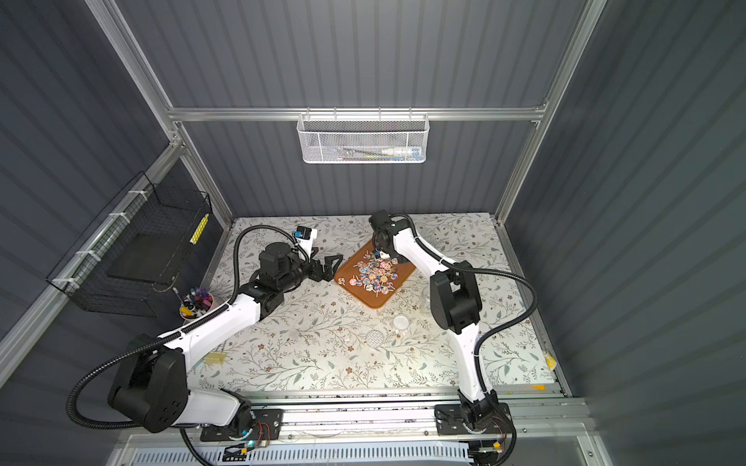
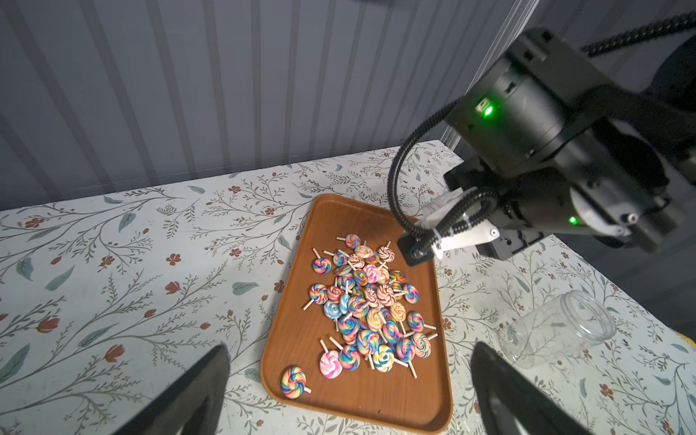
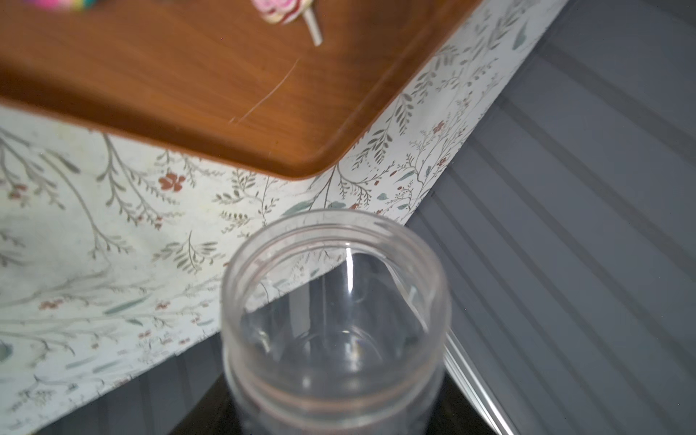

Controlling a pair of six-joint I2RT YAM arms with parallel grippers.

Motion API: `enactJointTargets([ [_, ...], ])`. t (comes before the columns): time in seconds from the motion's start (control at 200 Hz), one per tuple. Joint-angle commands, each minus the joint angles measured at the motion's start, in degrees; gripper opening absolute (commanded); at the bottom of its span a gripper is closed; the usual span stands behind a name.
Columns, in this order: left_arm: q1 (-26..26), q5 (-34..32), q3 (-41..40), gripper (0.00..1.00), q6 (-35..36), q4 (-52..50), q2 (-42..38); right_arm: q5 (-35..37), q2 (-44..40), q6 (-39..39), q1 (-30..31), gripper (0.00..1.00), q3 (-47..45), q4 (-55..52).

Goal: Pour the candies out of the jar
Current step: 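Pour the candies out of the jar onto the tray, then place the jar at the center of the board.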

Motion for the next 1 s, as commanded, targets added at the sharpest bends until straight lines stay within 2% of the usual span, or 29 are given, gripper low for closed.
enactJointTargets([
  [0.0,0.47,0.05,-0.11,1.0,0.15,0.12,-0.08,-12.98,-9.93,12.2,-2.23,0.38,-5.76,9.37],
  [0.105,0.42,0.24,0.19,1.0,-0.07,-0.25,0.25,-22.92,-18.83,21.73,-4.38,0.39,-16.5,20.02],
  [0.255,0.47,0.83,0.76,1.0,-0.24,-0.61,1.01,-32.61,-32.05,37.05,-8.99,0.4,-34.39,39.49],
  [0.39,0.46,1.68,1.4,1.0,-0.6,-0.85,1.94,-30.08,-41.14,46.93,-10.46,0.38,-47.46,52.4],
  [0.48,0.46,2.16,1.76,1.0,-0.78,-1.02,2.51,-27.02,-46.67,51.57,-10.46,0.38,-53.07,55.59],
  [0.59,0.44,2.6,2.2,1.0,-0.92,-0.94,3.27,-27.63,-54.0,57.53,-10.12,0.37,-57.87,54.91],
  [0.705,0.46,3.82,2.32,1.0,-2.21,0.42,4.4,-38.26,-62.59,61.05,-7.61,0.38,-63.83,56.18],
  [0.77,0.45,7.06,2.54,1.0,-3.26,2.01,5.06,-45.01,-64.87,63.78,-6.22,0.39,-66.75,57.64],
  [0.916,0.4,17.62,3.5,1.0,-4.94,5.85,5.86,-60.58,-64.06,71.32,-4.97,0.39,-70.39,63.66],
  [0.991,0.47,21.98,4.29,1.0,-6.08,6.48,5.65,-62.76,-62.19,71.83,-3.16,0.39,-71.66,67.41],
])
